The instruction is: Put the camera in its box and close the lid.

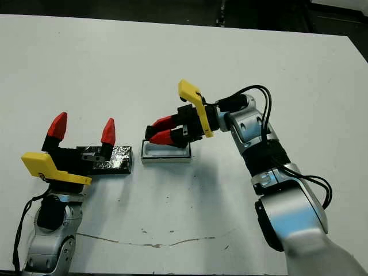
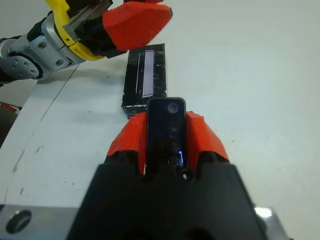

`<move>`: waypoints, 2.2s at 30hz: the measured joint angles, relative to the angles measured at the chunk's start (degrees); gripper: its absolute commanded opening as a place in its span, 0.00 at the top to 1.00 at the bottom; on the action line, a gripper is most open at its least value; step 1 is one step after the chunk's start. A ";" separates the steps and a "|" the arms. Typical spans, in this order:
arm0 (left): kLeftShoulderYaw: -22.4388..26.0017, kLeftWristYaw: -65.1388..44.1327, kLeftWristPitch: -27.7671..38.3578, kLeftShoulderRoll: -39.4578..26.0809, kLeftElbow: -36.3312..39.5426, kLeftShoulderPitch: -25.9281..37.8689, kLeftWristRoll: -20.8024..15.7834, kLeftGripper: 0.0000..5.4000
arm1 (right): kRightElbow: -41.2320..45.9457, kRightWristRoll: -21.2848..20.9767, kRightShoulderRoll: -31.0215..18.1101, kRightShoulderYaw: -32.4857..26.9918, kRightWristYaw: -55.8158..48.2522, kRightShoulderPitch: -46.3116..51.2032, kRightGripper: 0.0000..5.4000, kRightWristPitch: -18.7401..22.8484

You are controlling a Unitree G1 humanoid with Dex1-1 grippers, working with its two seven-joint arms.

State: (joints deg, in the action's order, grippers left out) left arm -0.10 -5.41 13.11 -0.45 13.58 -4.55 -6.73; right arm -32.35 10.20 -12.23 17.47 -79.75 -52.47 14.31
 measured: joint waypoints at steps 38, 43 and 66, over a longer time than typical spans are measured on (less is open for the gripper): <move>0.03 -0.03 0.03 0.29 -0.12 -0.05 -0.37 0.00 | -3.03 -1.73 0.83 -0.14 0.27 3.06 0.69 -5.14; 0.03 -0.05 0.05 0.29 -0.12 -0.05 -0.36 0.00 | -3.17 -2.00 0.83 -0.10 0.41 3.33 0.69 -5.15; -0.05 -0.19 0.09 0.29 -0.12 -0.30 -0.83 0.00 | -2.12 -3.09 0.64 0.48 1.58 4.58 0.69 -7.26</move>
State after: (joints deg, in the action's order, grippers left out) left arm -0.15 -5.59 13.20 -0.16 13.46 -4.85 -7.56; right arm -34.47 7.11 -11.59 17.95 -78.17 -47.89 7.04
